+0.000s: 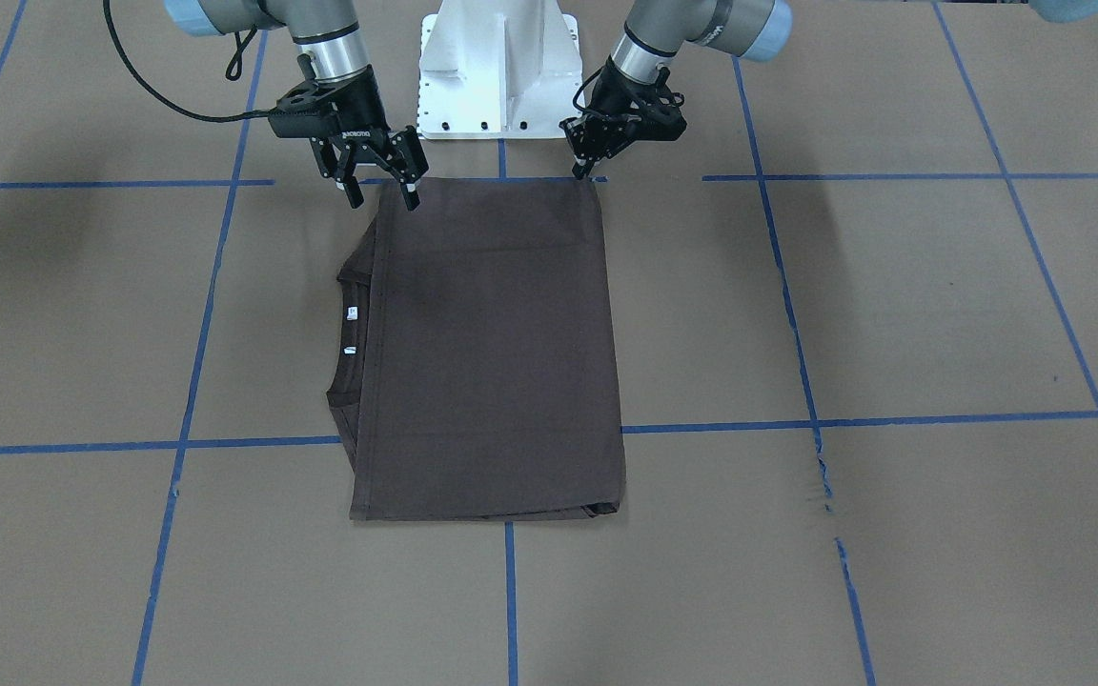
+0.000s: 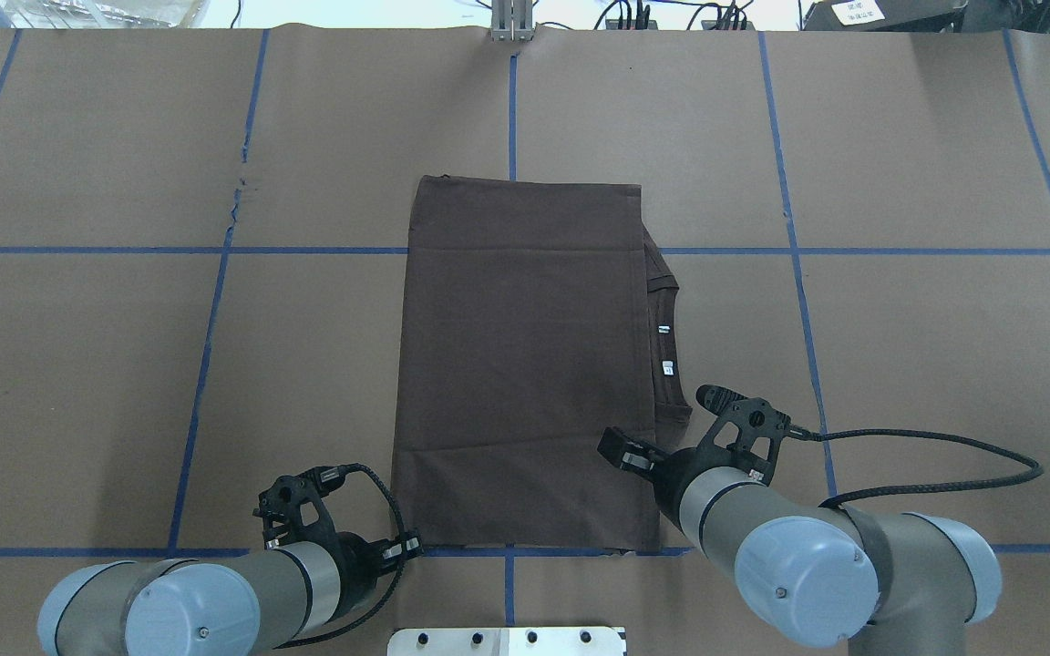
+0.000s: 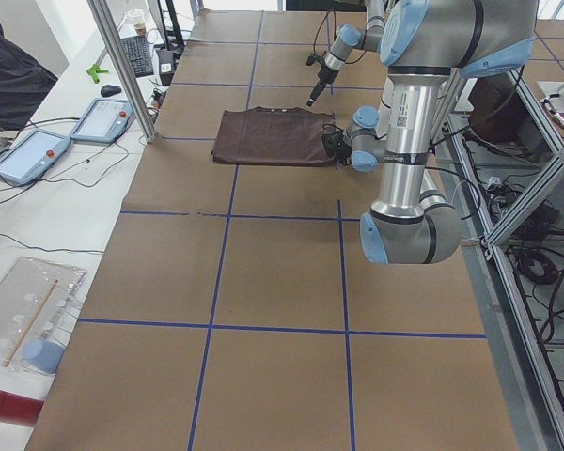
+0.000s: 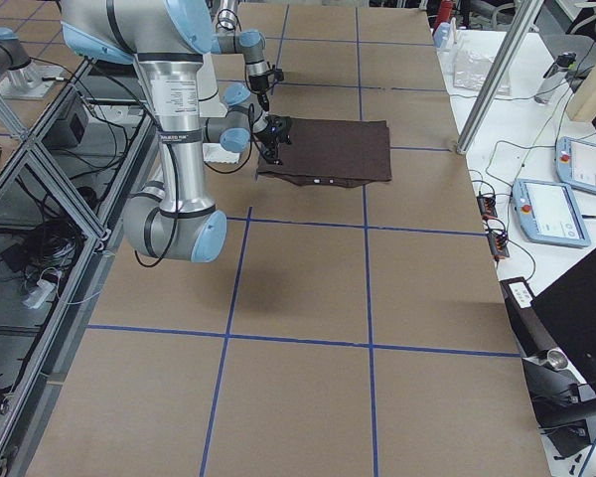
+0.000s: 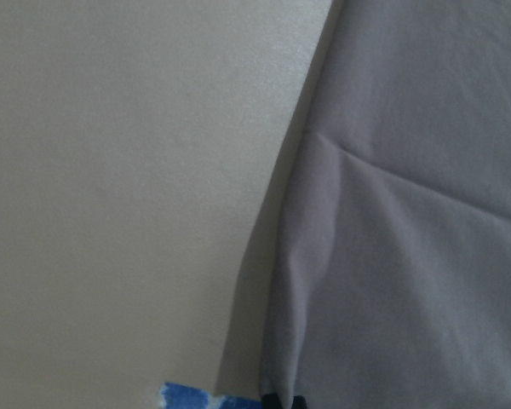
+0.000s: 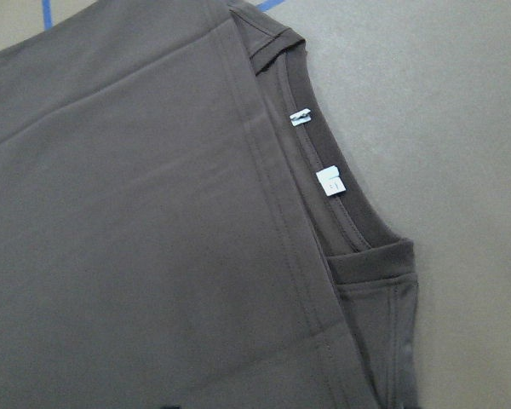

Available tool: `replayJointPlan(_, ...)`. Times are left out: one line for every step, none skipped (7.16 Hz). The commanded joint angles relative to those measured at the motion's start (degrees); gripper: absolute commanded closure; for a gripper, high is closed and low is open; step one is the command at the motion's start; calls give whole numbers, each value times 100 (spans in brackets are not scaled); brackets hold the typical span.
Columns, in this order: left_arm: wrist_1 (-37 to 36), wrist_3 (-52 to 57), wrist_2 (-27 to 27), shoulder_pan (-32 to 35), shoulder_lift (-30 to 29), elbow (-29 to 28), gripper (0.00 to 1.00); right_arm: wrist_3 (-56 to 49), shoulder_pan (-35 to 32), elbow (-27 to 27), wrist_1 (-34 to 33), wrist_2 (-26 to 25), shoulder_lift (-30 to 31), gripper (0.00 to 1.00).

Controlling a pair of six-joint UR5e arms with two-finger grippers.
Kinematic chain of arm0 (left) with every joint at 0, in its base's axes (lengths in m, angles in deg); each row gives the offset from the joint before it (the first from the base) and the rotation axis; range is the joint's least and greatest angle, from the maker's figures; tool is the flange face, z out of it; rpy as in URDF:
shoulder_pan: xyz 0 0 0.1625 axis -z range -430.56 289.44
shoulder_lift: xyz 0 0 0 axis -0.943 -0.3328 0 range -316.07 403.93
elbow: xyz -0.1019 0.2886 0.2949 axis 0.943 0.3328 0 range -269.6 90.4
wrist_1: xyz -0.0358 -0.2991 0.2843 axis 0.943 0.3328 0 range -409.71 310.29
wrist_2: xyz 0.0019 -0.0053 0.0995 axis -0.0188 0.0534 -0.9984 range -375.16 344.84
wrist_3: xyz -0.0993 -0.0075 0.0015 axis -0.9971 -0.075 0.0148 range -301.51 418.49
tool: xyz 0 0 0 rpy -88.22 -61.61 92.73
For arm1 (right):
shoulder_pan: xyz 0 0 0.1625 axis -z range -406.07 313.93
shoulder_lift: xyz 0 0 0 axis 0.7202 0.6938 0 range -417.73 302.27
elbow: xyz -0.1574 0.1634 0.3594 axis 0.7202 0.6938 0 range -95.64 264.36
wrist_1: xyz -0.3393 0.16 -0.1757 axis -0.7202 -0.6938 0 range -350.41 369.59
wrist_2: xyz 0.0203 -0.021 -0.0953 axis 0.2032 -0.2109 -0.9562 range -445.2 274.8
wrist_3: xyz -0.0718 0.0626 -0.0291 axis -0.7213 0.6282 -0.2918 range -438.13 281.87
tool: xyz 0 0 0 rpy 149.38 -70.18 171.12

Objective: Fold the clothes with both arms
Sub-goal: 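Grasp the near edge of the shirt with both grippers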

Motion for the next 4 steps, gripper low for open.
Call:
replayJointPlan(0, 0, 1, 0, -28, 0, 100, 344, 16, 554, -731, -1, -429, 14)
replayJointPlan(0, 0, 10, -9, -28, 0, 100, 335, 59, 740, -741, -1, -518, 14)
replayJointPlan(0, 0, 10, -9, -28, 0, 100, 344, 155, 742, -759, -10, -510, 14)
replayJointPlan(0, -8, 10, -9, -28, 0, 100, 335, 191, 725, -776, -10, -484, 14)
